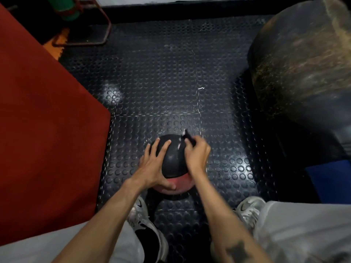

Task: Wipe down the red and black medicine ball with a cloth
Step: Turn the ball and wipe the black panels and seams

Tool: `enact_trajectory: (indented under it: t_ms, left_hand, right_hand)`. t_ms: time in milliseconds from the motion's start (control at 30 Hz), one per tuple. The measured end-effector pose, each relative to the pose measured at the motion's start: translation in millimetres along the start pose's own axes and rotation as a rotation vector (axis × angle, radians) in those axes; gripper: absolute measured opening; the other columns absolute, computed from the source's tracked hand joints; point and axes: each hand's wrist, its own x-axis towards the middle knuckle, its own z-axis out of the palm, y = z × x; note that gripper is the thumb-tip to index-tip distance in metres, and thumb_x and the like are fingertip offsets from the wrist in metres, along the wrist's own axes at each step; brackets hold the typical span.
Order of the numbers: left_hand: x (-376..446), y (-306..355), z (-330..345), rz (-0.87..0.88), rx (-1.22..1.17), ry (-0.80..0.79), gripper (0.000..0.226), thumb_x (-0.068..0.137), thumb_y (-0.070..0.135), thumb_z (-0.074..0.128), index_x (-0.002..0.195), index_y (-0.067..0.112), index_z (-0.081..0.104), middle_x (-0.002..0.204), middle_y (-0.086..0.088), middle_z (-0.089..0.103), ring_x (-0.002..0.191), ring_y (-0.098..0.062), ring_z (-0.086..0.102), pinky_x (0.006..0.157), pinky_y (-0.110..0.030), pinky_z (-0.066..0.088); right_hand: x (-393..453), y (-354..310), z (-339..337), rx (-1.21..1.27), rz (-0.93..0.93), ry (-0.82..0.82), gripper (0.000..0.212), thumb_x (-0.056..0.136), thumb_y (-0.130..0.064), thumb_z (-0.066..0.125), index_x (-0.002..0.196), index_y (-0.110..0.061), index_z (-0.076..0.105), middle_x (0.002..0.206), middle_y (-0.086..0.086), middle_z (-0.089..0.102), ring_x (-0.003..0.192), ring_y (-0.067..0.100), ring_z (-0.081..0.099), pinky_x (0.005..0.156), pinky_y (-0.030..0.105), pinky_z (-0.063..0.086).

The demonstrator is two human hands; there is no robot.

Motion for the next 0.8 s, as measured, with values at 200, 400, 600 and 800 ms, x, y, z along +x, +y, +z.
enact_trajectory:
  t_ms: [200, 400, 600, 800]
  left_hand:
    - [16, 11, -2, -0.026, 0.035, 0.0, 0.154, 0.04, 0.059, 0.089, 0.15, 0.042, -0.017, 0.159, 0.007, -0.022, 0.148, -0.034, -0.016, 0.117, -0.064, 0.013]
    - [-6, 12, 14, -0.077, 0.03, 0.055, 0.155, 0.042, 0.06, 0.089, 0.149, 0.042, -0.02, 0.158, 0.008, -0.027, 0.147, -0.034, -0.02, 0.118, -0.062, 0.01]
    - [-10, 0, 8, -0.029, 0.036, 0.03, 0.153, 0.04, 0.06, 0.087, 0.149, 0.043, -0.02, 0.159, 0.01, -0.027, 0.148, -0.03, -0.02, 0.119, -0.059, 0.013]
    - [-4, 11, 10, -0.075, 0.011, 0.053, 0.155, 0.041, 0.057, 0.091, 0.148, 0.046, -0.02, 0.158, 0.01, -0.026, 0.148, -0.033, -0.019, 0.119, -0.061, 0.01]
  right_hand:
    - [-24, -7, 3, -0.051, -0.073, 0.043, 0.017, 0.088, -0.02, 0.063, 0.102, -0.015, 0.07, 0.098, 0.005, 0.07, 0.093, 0.026, 0.064, 0.082, 0.037, 0.05]
    - [37, -21, 8, -0.126, 0.047, -0.082, 0.021, 0.091, -0.024, 0.064, 0.106, -0.012, 0.073, 0.099, 0.015, 0.072, 0.097, 0.034, 0.066, 0.075, 0.036, 0.051]
    - [-48, -3, -4, -0.077, -0.195, -0.031, 0.014, 0.086, -0.019, 0.065, 0.098, -0.017, 0.07, 0.096, 0.004, 0.071, 0.09, 0.025, 0.065, 0.077, 0.037, 0.052]
    - [22, -5, 1, -0.079, 0.089, -0.013, 0.017, 0.09, -0.021, 0.065, 0.103, -0.012, 0.071, 0.1, 0.016, 0.072, 0.099, 0.035, 0.064, 0.084, 0.037, 0.048]
